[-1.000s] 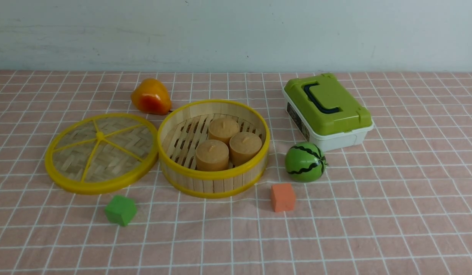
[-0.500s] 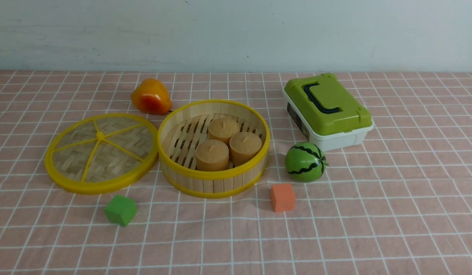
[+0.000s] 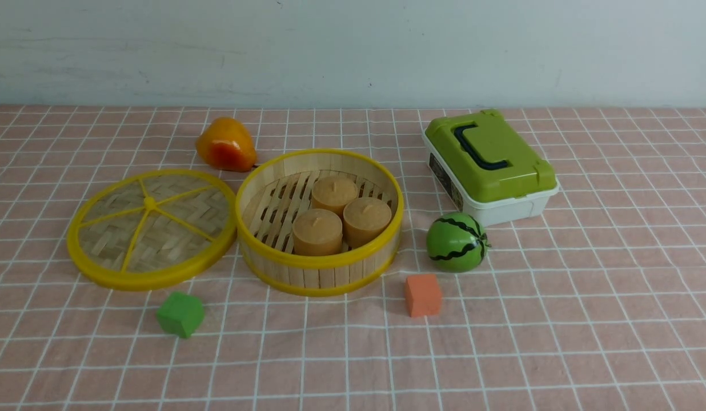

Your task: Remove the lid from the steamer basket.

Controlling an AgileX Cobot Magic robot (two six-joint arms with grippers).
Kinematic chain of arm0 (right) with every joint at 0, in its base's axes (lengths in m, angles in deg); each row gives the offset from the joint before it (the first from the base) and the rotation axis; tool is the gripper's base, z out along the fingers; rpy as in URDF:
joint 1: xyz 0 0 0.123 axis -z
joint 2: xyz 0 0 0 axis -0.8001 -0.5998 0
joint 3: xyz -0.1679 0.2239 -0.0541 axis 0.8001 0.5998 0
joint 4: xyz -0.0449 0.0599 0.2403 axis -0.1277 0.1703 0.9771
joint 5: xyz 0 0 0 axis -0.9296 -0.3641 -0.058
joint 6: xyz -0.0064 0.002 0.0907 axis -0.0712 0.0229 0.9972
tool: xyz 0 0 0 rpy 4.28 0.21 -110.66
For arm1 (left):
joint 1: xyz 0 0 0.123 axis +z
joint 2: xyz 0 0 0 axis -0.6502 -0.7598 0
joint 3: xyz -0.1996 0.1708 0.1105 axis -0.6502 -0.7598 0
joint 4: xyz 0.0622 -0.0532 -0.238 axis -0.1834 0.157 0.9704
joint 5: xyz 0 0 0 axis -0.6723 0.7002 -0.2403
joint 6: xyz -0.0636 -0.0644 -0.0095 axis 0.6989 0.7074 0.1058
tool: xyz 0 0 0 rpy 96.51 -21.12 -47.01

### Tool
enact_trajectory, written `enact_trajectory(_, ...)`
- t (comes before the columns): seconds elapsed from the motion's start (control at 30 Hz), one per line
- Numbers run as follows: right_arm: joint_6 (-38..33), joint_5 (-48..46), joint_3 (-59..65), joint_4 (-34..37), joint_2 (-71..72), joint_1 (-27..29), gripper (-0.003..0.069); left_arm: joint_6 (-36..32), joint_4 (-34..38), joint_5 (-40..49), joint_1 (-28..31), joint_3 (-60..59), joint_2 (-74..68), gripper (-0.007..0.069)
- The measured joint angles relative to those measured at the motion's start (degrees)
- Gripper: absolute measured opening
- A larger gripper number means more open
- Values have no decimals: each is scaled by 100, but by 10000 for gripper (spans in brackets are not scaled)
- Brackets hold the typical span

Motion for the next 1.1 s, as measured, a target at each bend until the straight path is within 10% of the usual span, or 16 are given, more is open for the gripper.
enact_trajectory(1.1, 0, 0, 0, 0, 0, 0, 241, 0, 0, 0, 0, 0, 0, 92)
